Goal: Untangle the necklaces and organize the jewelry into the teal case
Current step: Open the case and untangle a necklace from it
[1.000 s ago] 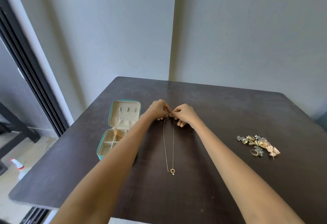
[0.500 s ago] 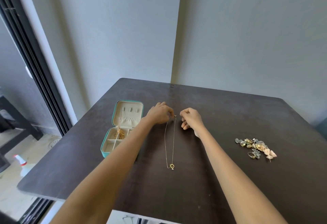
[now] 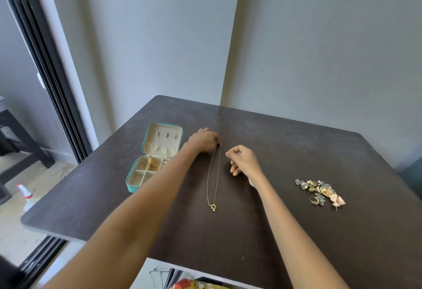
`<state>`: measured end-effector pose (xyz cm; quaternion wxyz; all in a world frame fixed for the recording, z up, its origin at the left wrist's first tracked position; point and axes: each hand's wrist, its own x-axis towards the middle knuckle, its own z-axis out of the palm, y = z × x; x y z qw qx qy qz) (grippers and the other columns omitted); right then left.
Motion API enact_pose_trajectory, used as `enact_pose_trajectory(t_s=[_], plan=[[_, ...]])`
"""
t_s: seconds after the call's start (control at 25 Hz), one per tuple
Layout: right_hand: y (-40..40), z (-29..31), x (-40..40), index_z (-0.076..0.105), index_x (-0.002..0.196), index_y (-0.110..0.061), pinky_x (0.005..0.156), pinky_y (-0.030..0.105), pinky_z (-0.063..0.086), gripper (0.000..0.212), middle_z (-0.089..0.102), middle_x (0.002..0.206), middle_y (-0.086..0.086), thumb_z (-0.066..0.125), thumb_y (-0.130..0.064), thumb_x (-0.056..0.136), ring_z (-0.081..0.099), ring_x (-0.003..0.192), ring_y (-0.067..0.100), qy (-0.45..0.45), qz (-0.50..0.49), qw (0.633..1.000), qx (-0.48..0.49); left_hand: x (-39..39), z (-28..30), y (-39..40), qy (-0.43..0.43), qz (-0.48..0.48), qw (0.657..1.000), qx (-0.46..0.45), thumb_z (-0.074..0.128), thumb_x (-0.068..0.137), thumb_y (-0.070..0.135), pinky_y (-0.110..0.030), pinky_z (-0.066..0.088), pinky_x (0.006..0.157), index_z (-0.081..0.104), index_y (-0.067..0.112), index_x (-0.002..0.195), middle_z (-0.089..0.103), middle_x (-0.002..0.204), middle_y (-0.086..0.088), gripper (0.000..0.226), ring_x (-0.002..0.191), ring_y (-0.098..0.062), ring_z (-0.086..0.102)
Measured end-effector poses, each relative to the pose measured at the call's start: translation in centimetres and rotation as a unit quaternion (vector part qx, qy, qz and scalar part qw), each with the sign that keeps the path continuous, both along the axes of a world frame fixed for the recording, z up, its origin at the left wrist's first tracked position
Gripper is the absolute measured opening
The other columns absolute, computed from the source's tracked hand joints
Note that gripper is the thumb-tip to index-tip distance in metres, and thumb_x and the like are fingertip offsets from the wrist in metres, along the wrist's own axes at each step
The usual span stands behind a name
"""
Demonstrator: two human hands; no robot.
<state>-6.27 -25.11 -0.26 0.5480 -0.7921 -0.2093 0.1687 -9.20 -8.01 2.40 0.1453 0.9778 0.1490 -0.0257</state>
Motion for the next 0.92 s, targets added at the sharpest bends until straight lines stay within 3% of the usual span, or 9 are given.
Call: enact_pose_trajectory(t_s=[0.32, 0.72, 0.92], plan=[[-3.9, 1.6, -6.0, 0.062, 0.070, -0.013, 0.037, 0.019, 0.044, 0.029, 0.063, 0.054, 0.003, 0.074, -0.038, 0.078, 0.061, 0.043, 0.016, 0.044, 0.191, 0.967, -0.163, -2.3, 1.1, -2.6, 0.052, -0.008, 0.997, 0.048, 0.033, 0.094, 0.014, -0.048, 0.034, 0.107, 0.044, 0.032, 0.136, 0.039, 0.140, -0.015, 0.047, 0.131, -0.035, 0.032], [-3.7, 2.1, -8.6, 0.068, 0.074, -0.011, 0.039, 0.018, 0.044, 0.028, 0.061, 0.053, 0.003, 0.072, -0.038, 0.080, 0.061, 0.042, 0.014, 0.003, 0.245, 0.934, -0.261, -1.8, 1.4, -2.8, 0.059, 0.009, 0.996, 0.065, 0.037, 0.094, 0.012, -0.048, 0.033, 0.108, 0.042, 0.031, 0.138, 0.036, 0.141, -0.015, 0.049, 0.134, -0.033, 0.030], [-3.0, 2.0, -8.6, 0.062, 0.068, -0.011, 0.038, 0.017, 0.042, 0.031, 0.062, 0.051, 0.002, 0.072, -0.038, 0.080, 0.060, 0.041, 0.012, 0.011, 0.263, 0.925, -0.274, -1.4, 1.3, -1.6, 0.051, 0.015, 0.996, 0.069, 0.042, 0.092, 0.013, -0.045, 0.032, 0.107, 0.044, 0.034, 0.137, 0.037, 0.141, -0.013, 0.049, 0.134, -0.031, 0.031]])
